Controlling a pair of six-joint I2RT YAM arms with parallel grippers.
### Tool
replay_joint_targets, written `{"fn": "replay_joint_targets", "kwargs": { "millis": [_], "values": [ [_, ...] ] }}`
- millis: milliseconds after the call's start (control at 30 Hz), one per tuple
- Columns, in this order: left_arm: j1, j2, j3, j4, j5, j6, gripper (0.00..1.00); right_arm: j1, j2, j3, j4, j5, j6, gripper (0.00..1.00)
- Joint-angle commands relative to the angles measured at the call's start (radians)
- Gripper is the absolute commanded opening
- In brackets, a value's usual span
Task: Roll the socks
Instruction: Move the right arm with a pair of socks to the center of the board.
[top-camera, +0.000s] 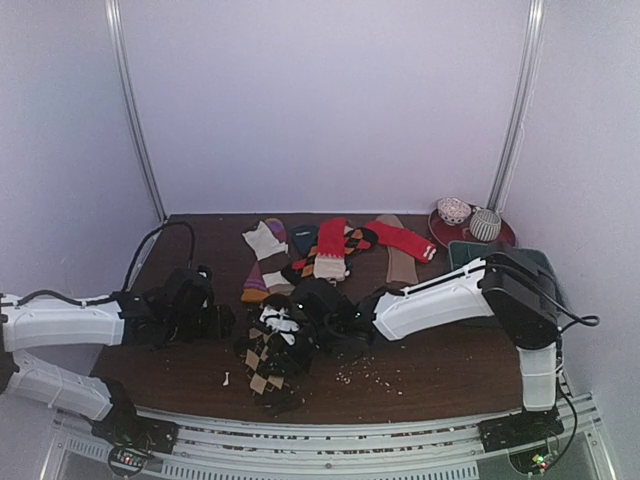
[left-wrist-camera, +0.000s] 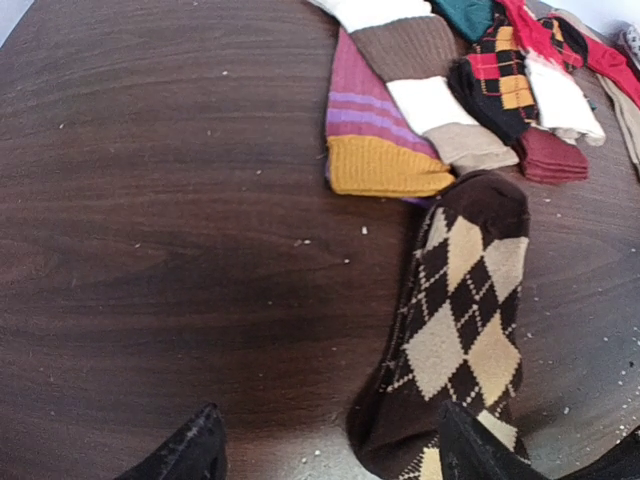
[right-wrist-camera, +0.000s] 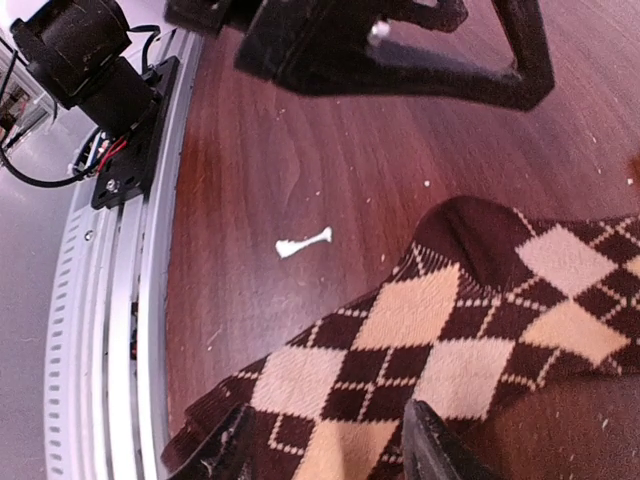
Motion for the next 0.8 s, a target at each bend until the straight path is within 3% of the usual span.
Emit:
{"fn": "replay_joint_targets", "kwargs": {
  "millis": [0,367,633,767],
  "values": [
    [-0.003,0.019,-0.012,0.0,-0.044,-0.037,0.72,0.002,0.089,0.11,-0.045,0.047,-0.086,0.5],
    [-0.003,-0.027,-0.023,0.001,-0.041,-0.026,0.73,0.0,0.196,0.155,-0.032,0.255,-0.184,0.51],
    [-0.002,-0.08,-0.009,-0.03,-0.054,0.006,0.74,-0.034,0.139,-0.072,-0.002,0.53,0.08,0.47],
    [-0.004,-0.097,-0.001,-0.031,-0.048,0.027,0.75,-0.037,0.062,-0.181,-0.104,0.59,0.171,0.47]
  ]
}}
